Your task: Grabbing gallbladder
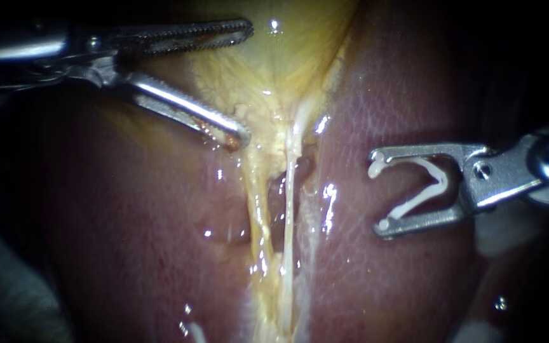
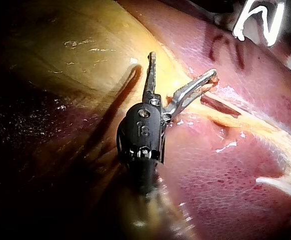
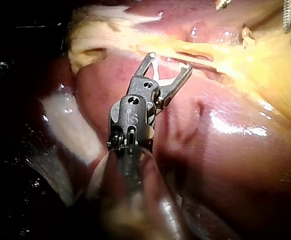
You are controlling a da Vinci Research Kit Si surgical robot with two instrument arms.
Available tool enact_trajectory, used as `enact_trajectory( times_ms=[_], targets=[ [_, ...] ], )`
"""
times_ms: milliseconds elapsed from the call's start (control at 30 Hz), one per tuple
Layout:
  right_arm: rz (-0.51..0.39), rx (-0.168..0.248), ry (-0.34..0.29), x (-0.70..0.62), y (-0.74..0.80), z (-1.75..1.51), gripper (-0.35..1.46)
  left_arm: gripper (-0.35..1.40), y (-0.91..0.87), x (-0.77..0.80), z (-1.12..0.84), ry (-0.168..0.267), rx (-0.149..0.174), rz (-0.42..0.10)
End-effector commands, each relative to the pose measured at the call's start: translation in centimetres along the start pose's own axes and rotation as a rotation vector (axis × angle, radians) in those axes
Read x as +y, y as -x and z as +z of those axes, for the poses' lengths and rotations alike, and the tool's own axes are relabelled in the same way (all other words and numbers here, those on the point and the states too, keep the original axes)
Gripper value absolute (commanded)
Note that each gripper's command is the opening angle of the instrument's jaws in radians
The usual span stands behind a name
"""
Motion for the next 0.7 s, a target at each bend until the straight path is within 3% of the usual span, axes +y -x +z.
enact_trajectory(
  times_ms=[33, 400, 700],
  targets=[
    [0.000, 0.000, 0.000, 0.00, 0.00, 0.00, 0.50, 1.33, 0.00, 0.00, -0.01, 0.000, 0.000, 0.000],
    [0.000, 0.000, 0.000, 0.00, 0.00, 0.00, 0.50, 1.30, 0.02, 0.01, -0.04, 0.002, 0.000, 0.002],
    [0.000, 0.000, 0.000, 0.00, 0.00, 0.00, 0.50, 1.28, 0.14, 0.05, -0.09, 0.005, -0.050, 0.009]
  ],
)
